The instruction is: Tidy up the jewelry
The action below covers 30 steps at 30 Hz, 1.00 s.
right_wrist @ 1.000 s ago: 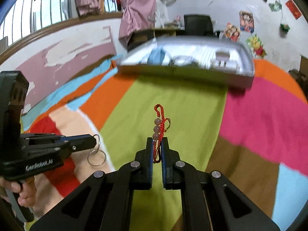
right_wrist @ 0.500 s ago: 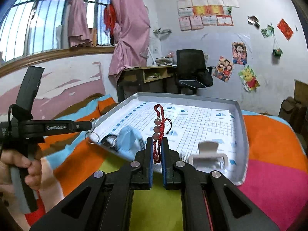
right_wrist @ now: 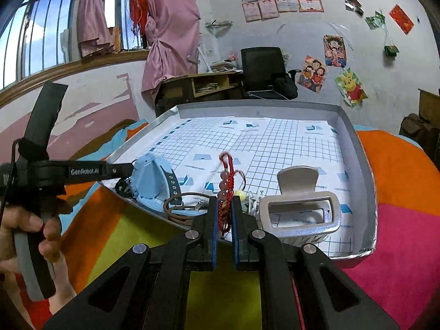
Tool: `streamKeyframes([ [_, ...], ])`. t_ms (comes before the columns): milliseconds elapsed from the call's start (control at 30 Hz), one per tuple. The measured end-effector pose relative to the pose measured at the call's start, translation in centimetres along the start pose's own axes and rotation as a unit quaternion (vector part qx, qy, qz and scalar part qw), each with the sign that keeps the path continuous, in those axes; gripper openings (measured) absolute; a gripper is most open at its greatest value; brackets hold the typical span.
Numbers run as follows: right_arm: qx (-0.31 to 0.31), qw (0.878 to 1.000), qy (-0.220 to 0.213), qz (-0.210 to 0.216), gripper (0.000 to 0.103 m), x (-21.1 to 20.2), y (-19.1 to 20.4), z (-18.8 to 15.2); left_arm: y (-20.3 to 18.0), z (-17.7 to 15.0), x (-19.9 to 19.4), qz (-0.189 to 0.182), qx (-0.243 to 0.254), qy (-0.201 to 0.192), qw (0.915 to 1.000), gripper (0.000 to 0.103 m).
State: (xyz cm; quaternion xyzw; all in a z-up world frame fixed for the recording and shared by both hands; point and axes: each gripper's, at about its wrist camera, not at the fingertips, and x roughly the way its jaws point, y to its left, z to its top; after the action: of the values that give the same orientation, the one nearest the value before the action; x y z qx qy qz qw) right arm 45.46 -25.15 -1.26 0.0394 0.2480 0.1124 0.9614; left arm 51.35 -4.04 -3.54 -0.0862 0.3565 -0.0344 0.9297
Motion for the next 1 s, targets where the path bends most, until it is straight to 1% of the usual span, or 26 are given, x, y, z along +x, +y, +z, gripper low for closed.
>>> streamKeyframes([
  [33,0.000,1.000,0.000,-0.001,0.009,0.0,-0.1,-0.1,-0.1,-0.1,-0.1,0.005,0.002,0.001,1.0000,0.009],
  [67,-0.001,1.000,0.000,-0.002,0.011,0.0,0.0,-0.1,0.0,-0.2,-0.2,0.008,0.001,-0.001,1.0000,0.018],
  [100,-0.001,1.000,0.000,-0.003,0.012,0.0,0.1,-0.1,0.1,-0.2,-0.4,0.008,-0.001,-0.004,1.0000,0.030],
  [133,-0.001,1.000,-0.003,-0.005,0.016,-0.1,0.1,0.0,0.2,-0.3,-0.7,0.009,-0.005,-0.010,0.9999,0.036],
  [167,0.001,1.000,-0.008,-0.006,0.020,-0.3,0.1,0.0,0.4,-0.3,-1.2,0.009,-0.010,-0.021,0.9997,0.047],
  [200,0.003,1.000,-0.013,-0.006,0.022,-0.5,0.2,0.1,0.6,-0.4,-1.9,0.008,-0.017,-0.037,0.9991,0.061],
  [267,0.005,1.000,-0.020,-0.007,0.028,-0.9,0.1,0.2,0.8,-0.5,-2.9,0.012,-0.024,-0.060,0.9979,0.073],
  [300,0.005,1.000,-0.023,-0.008,0.029,-1.1,0.1,0.3,0.9,-0.5,-3.7,0.012,-0.024,-0.071,0.9971,0.076],
  [333,0.006,1.000,-0.027,-0.009,0.029,-1.4,0.1,0.4,0.8,-0.4,-4.0,0.013,-0.023,-0.075,0.9969,0.078],
  [400,0.005,0.999,-0.034,-0.013,0.034,-2.1,0.1,0.7,0.6,-0.5,-5.3,0.022,-0.017,-0.088,0.9958,0.087],
  [433,0.005,0.999,-0.040,-0.016,0.040,-2.5,0.2,0.9,0.5,-0.5,-5.8,0.027,-0.014,-0.095,0.9950,0.090],
  [467,0.006,0.999,-0.047,-0.019,0.044,-3.1,0.2,1.1,0.4,-0.5,-6.6,0.034,-0.012,-0.106,0.9937,0.095],
  [500,0.008,0.998,-0.051,-0.020,0.046,-3.5,0.3,1.3,0.3,-0.6,-7.5,0.037,-0.011,-0.116,0.9925,0.098],
  [567,0.016,0.998,-0.060,-0.022,0.055,-4.7,0.3,1.8,0.3,-0.7,-9.0,0.036,-0.013,-0.130,0.9908,0.100],
  [600,0.018,0.997,-0.064,-0.025,0.057,-5.2,0.4,2.1,0.4,-0.8,-9.9,0.035,-0.013,-0.136,0.9899,0.101],
  [633,0.019,0.997,-0.069,-0.030,0.062,-5.9,0.4,2.4,0.4,-0.8,-10.6,0.036,-0.014,-0.142,0.9891,0.101],
  [667,0.021,0.997,-0.072,-0.035,0.069,-6.5,0.4,2.6,0.4,-0.9,-11.5,0.038,-0.014,-0.149,0.9880,0.102],
  [700,0.024,0.996,-0.075,-0.039,0.073,-7.1,0.4,2.7,0.4,-1.0,-12.4,0.040,-0.014,-0.157,0.9868,0.103],
  [767,0.030,0.995,-0.079,-0.043,0.084,-8.4,0.4,3.0,0.4,-1.3,-14.1,0.042,-0.014,-0.167,0.9850,0.103],
  [867,0.032,0.995,-0.085,-0.043,0.092,-10.6,0.9,3.5,0.5,-2.0,-16.8,0.047,-0.016,-0.181,0.9822,0.103],
  [900,0.032,0.995,-0.088,-0.041,0.093,-11.5,1.1,3.6,0.6,-2.3,-17.8,0.047,-0.018,-0.188,0.9808,0.103],
  [1000,0.030,0.994,-0.097,-0.035,0.099,-13.7,1.8,3.6,1.0,-3.2,-20.5,0.045,-0.018,-0.204,0.9777,0.103],
])
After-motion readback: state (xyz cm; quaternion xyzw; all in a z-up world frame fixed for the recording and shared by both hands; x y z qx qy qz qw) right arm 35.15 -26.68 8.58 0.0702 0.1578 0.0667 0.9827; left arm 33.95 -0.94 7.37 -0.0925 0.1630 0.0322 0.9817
